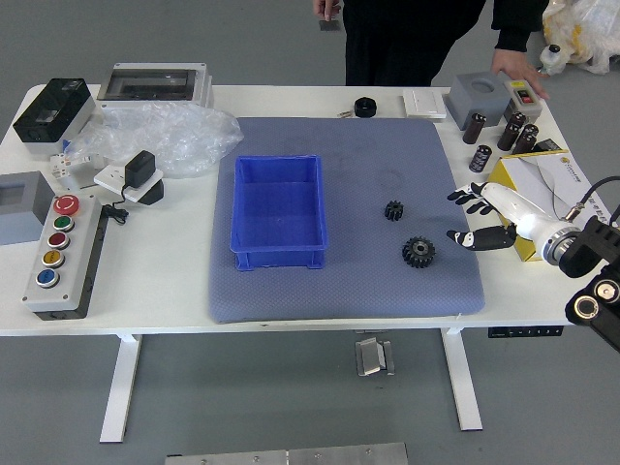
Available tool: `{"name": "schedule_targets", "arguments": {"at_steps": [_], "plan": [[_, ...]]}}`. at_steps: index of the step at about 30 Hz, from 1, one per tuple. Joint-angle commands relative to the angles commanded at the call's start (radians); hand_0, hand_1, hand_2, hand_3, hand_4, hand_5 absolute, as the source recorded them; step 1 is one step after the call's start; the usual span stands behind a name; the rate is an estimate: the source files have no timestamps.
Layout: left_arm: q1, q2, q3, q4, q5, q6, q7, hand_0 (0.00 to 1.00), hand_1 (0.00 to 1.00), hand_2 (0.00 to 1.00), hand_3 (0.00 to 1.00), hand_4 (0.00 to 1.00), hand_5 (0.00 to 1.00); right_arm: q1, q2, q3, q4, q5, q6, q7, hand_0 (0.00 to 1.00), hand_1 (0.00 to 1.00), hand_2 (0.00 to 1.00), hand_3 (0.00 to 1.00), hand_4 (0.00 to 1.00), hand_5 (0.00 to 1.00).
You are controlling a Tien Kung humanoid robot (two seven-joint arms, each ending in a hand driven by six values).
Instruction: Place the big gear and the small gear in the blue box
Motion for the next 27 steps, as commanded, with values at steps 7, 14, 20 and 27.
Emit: {"name": "schedule_targets", "arguments": {"at_steps": [7,14,20,27], "plan": [[0.002,0.001,0.001,0.0,-0.003,0.0,0.0,0.893,0.88,0.85,0.857,0.734,0.306,0.029,0.007,-0.035,0.006,-0.16,0.031,-0.038,0.712,0.732,0.85,0.891,0.772,0.171],[0.001,0.002,0.0,0.0,-0.002,0.0,-0.001,0.892,0.88,0.85,0.857,0.735,0.306,0.064,0.014,-0.11,0.018,-0.304,0.067,-0.061,0.704,0.721,0.844,0.893,0.773,0.161],[0.0,0.002,-0.001,0.0,-0.001,0.0,-0.001,0.893,0.88,0.85,0.858,0.734,0.305,0.084,0.029,-0.171,0.019,-0.338,0.085,-0.07,0.7,0.715,0.837,0.89,0.785,0.154],[0.0,0.002,-0.002,0.0,0.002,0.0,-0.001,0.893,0.88,0.85,0.858,0.734,0.306,0.097,0.047,-0.214,0.014,-0.344,0.096,-0.074,0.705,0.716,0.836,0.888,0.79,0.153]]}}
